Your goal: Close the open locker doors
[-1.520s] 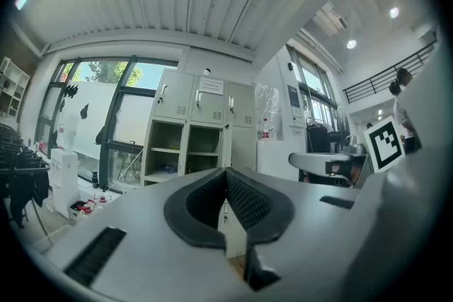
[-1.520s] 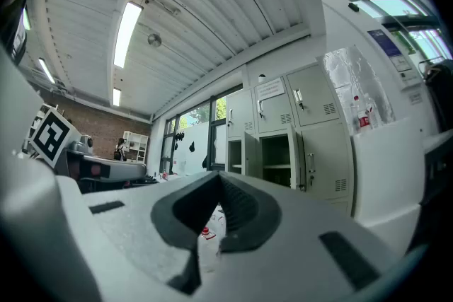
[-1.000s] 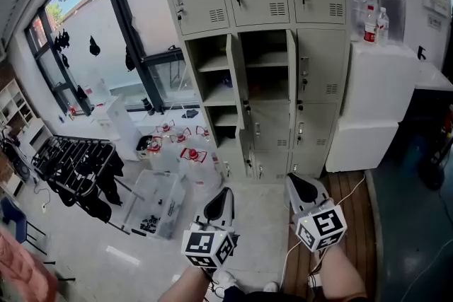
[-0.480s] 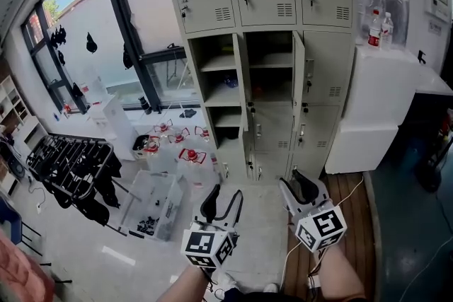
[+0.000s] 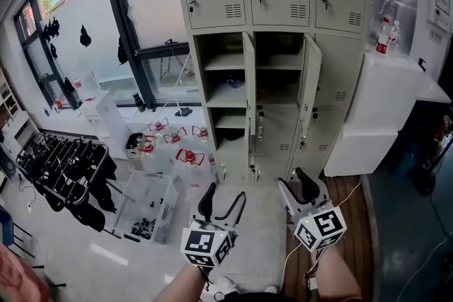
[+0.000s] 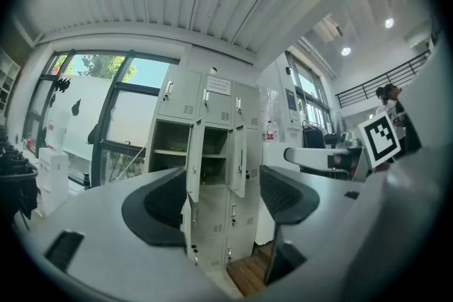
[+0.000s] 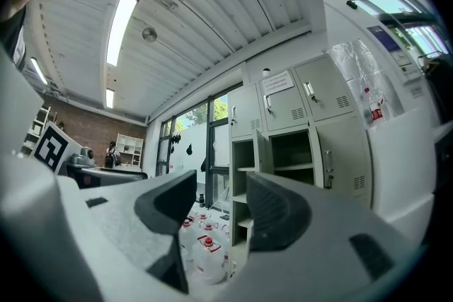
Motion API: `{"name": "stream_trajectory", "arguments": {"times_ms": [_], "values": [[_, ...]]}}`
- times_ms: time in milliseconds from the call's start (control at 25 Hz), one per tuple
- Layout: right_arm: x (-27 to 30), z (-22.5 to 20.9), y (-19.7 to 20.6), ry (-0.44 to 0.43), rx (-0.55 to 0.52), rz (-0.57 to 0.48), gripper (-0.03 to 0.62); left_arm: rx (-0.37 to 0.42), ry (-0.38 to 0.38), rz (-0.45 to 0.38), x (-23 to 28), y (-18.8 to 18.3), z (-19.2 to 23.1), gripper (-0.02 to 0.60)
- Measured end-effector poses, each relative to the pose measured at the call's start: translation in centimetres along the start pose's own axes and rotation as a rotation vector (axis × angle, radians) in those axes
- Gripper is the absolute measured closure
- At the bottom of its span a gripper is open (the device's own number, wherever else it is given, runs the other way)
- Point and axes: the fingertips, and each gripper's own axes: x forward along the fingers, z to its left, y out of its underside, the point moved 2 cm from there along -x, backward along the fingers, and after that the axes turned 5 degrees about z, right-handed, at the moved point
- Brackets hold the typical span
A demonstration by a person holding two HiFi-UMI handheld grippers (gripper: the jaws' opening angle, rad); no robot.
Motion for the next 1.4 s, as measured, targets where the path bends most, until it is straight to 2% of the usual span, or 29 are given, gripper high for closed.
{"name": "stream_trajectory", "arguments": {"times_ms": [520,800,1080,1400], "values": [[8.1,2.8,-0.2,0.079,-0.017,-0.011,0.388,-0.004,0.075,0.011,2.5,0.2,9.1,0.258],[10.9,3.2,0.2,0.096,-0.025,0.009,0.388,-0.013,0.099,0.02,4.1,0.5,11.7,0.257],[14.4,0.6,0.4,0.087,-0.019,0.01,0.388,-0.015,0.086,0.042,7.4,1.0,13.4,0.257],[20.1,-5.3,0.2,0.026,0.006,-0.012,0.388,0.008,0.041,0.04,14.3,0.0,14.1,0.256]]}}
